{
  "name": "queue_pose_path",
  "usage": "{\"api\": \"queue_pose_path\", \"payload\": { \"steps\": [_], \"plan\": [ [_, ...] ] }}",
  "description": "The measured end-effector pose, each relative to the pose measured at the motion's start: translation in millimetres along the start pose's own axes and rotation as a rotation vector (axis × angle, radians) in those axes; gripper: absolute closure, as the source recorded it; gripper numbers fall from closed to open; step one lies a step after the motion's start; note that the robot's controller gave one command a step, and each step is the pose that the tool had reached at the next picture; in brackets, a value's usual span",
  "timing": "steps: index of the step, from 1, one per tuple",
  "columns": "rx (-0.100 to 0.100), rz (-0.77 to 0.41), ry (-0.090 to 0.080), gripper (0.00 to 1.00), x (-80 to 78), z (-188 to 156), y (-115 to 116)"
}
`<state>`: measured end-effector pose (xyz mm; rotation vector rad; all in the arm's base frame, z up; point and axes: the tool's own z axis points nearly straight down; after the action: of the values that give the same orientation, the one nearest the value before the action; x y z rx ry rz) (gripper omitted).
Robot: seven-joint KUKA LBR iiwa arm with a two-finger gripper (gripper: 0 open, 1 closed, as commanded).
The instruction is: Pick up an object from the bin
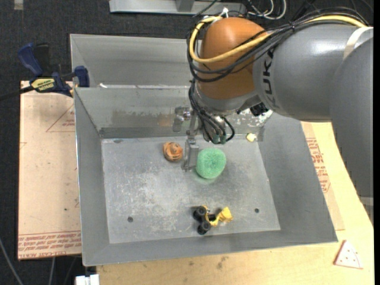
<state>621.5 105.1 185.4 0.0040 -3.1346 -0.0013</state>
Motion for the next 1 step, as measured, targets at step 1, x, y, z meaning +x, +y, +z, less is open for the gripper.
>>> {"api": "queue_pose_path", "payload": {
  "steps": [1],
  "plan": [
    [-0.001, 0.001, -0.008, 0.00, -1.7, -5.0, -0.4]
  ]
}}
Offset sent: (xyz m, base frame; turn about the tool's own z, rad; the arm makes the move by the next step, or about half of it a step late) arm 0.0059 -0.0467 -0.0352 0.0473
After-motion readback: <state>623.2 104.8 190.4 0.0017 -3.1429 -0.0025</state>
